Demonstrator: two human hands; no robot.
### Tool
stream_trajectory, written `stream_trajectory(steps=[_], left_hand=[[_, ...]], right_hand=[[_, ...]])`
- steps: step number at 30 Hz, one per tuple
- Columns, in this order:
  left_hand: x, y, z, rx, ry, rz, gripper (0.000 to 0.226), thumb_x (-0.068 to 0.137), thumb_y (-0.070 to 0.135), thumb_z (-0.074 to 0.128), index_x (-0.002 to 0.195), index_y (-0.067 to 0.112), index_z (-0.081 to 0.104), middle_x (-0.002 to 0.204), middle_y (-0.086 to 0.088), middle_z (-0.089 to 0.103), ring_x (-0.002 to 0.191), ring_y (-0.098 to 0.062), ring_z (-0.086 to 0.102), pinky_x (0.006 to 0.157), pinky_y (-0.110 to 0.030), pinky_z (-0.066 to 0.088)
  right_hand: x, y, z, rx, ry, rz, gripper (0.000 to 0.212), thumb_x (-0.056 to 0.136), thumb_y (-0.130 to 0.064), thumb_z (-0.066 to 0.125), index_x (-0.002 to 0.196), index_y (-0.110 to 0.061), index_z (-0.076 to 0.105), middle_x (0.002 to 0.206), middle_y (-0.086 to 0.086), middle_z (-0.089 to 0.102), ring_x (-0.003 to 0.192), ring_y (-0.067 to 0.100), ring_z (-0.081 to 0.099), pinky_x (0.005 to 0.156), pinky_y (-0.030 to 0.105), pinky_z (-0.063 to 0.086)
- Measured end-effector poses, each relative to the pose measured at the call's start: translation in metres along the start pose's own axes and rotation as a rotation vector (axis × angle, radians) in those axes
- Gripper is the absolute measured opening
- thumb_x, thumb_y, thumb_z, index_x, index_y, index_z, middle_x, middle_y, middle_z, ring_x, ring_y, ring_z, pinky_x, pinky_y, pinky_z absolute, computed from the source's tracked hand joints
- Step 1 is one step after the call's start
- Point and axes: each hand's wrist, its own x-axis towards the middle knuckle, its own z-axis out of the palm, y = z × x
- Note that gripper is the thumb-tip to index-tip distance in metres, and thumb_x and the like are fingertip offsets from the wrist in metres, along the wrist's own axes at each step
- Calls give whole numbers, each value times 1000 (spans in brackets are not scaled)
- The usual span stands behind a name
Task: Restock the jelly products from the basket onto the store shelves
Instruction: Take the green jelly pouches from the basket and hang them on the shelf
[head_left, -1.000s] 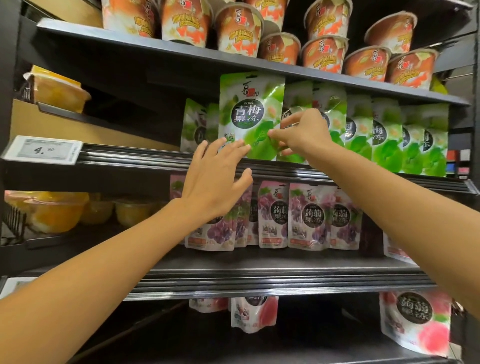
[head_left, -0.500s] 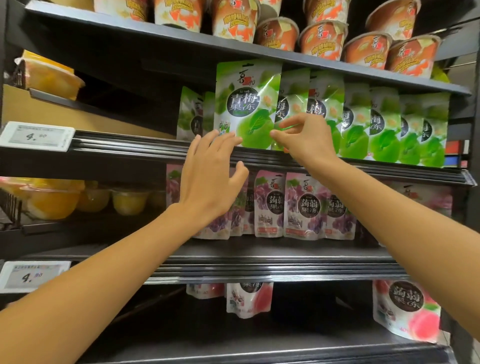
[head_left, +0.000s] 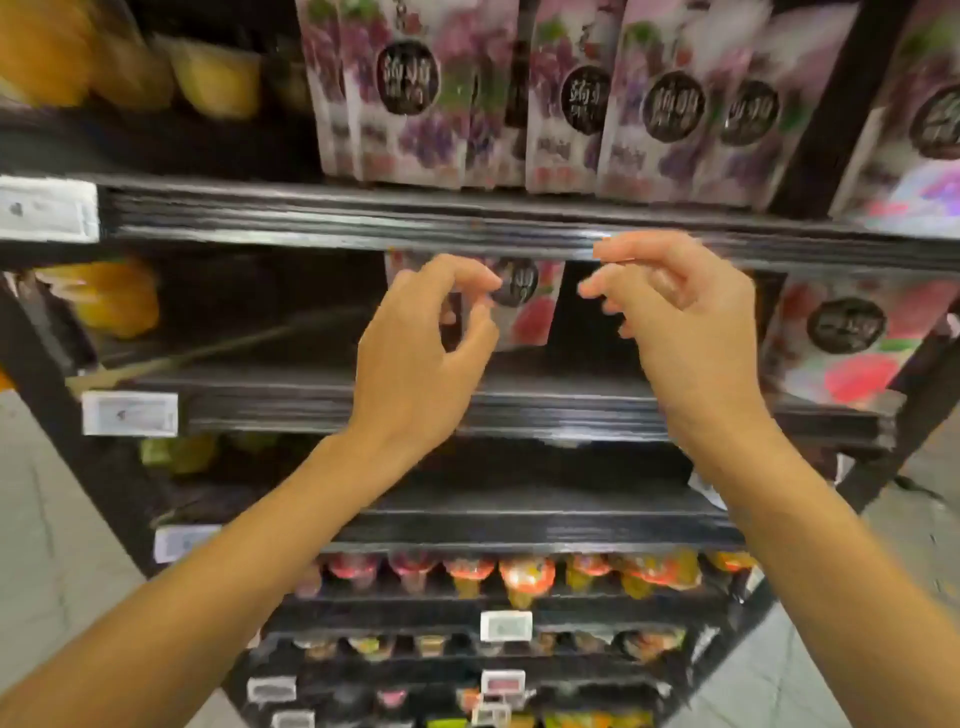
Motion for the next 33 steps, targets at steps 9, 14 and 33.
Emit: stream_trajectory(steps=[9, 14, 33], left_hand=[[-284, -91, 98, -43, -362, -730, 17, 93, 5, 53, 107, 10, 63, 81, 7, 60, 70, 0, 52, 66, -12, 39], [-433, -133, 142, -31, -513, -1083, 17, 93, 2, 55, 107, 0, 65, 100, -18, 68, 90, -32, 63, 82, -41, 50], [-828, -303, 302, 70, -976, -1717, 8, 87, 11, 68, 86, 10, 60, 94, -12, 57, 79, -24, 60, 66, -22, 47]], right_hand=[[-236, 211, -1, -116, -269, 722, 16, 90, 0, 56, 90, -9, 69, 83, 13, 72, 70, 16, 65, 63, 32, 50], [-353, 313, -3, -270, -368, 981, 27, 94, -5, 60, 68, 0, 61, 59, 22, 57, 54, 13, 48, 55, 30, 40], [-720, 643, 8, -496, -611, 1813, 23, 97, -10, 45, 114, -5, 60, 98, 12, 67, 90, 26, 65, 86, 32, 51]])
